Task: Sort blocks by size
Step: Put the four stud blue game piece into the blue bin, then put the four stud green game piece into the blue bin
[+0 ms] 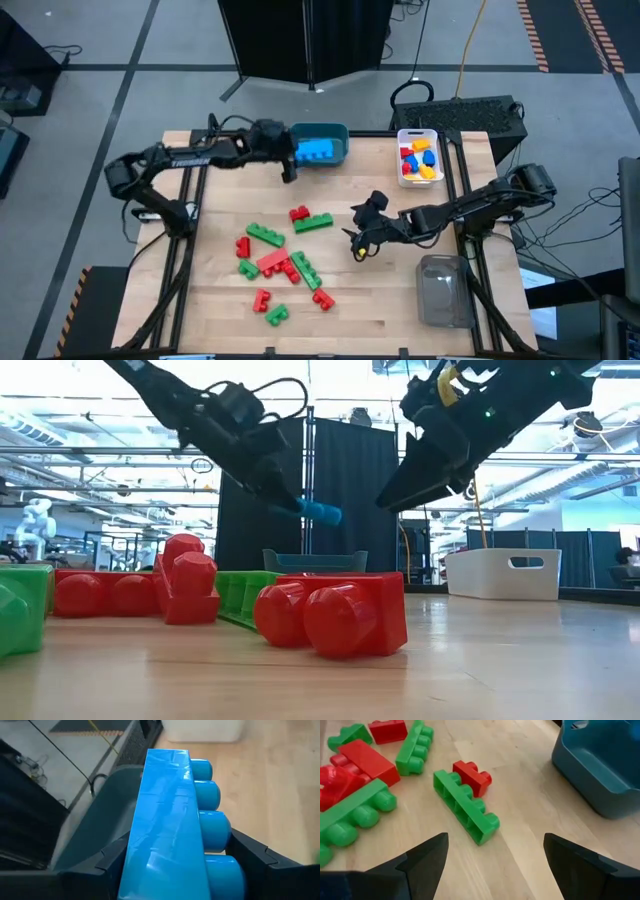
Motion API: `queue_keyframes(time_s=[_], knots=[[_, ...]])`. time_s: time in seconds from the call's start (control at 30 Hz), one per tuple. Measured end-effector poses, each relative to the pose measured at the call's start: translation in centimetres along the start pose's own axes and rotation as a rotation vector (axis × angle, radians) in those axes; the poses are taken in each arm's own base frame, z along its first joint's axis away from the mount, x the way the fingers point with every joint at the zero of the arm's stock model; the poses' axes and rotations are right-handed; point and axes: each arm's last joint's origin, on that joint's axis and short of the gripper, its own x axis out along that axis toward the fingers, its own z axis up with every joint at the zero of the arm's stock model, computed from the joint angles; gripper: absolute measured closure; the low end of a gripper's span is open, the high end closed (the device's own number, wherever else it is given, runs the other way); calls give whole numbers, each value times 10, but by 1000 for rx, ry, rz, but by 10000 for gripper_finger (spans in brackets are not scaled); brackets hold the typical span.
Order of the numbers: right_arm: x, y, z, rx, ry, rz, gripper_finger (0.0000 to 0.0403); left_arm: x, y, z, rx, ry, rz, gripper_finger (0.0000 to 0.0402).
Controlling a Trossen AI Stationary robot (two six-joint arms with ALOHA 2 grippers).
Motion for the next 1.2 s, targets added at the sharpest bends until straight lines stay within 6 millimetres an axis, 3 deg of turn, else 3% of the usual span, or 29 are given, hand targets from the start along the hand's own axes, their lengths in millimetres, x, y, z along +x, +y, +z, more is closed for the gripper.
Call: queue_keyframes(time_s=[0.23, 0.6, 0.93, 1.07, 1.2], knots=[[1, -2, 0, 7, 2, -11, 90, 35, 37, -8, -44, 49, -42, 161], [2, -4, 0, -26, 8, -18, 90, 69, 61, -26, -60, 127, -37, 142], [13, -21, 6, -34, 45, 13, 90, 68, 68, -15, -31, 94, -21, 96], [27, -30, 5, -51, 57, 11, 90, 68, 68, -14, -31, 97, -15, 85], [46, -36, 6, -90, 45, 131, 90, 65, 69, -16, -41, 166, 51, 84]])
